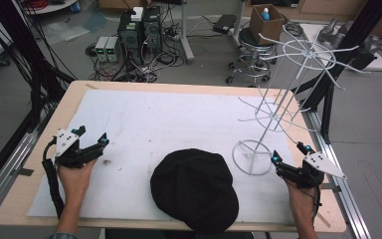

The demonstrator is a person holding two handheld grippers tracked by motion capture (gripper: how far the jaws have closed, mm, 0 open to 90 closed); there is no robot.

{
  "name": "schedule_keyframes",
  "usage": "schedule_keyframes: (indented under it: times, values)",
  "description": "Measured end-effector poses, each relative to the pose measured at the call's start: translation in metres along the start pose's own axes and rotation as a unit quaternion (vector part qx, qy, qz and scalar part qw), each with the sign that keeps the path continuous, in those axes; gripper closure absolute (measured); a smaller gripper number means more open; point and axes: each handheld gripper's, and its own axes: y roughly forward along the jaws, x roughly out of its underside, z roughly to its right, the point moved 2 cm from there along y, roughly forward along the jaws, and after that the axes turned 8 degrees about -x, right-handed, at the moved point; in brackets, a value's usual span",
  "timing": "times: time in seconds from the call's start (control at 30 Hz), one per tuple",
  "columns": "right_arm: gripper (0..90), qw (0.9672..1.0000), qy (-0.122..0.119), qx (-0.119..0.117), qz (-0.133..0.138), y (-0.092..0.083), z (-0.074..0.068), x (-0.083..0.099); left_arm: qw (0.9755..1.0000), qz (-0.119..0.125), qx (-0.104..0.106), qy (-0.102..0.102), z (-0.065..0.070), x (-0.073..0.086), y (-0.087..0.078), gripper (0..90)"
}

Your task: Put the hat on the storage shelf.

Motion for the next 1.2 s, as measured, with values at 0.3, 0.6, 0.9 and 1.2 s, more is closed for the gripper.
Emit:
schedule_keyframes:
  times: [0.3, 0.6, 0.9, 1.2]
  values:
    - [10.2, 1.0, -0.003, -0.003, 0.0, 0.0014, -0.0016, -0.0004, 1.0, -0.004, 0.005, 0.005, 0.0004, 0.0008, -0.0009, 20.6]
    - [10.2, 1.0, 0.0, -0.002, 0.0, 0.0039, -0.0026, -0.002, 0.9999, -0.004, 0.01, 0.008, -0.0005, 0.0016, -0.004, 20.7]
    - [10.2, 1.0, 0.0, -0.005, 0.0, 0.0058, -0.0023, -0.0019, 0.9999, -0.004, 0.012, 0.01, 0.0002, 0.0017, -0.004, 20.7]
    - [10.2, 1.0, -0.001, -0.004, -0.001, 0.006, -0.0014, -0.0017, 0.9999, -0.001, 0.01, 0.011, 0.0, 0.0013, -0.004, 20.7]
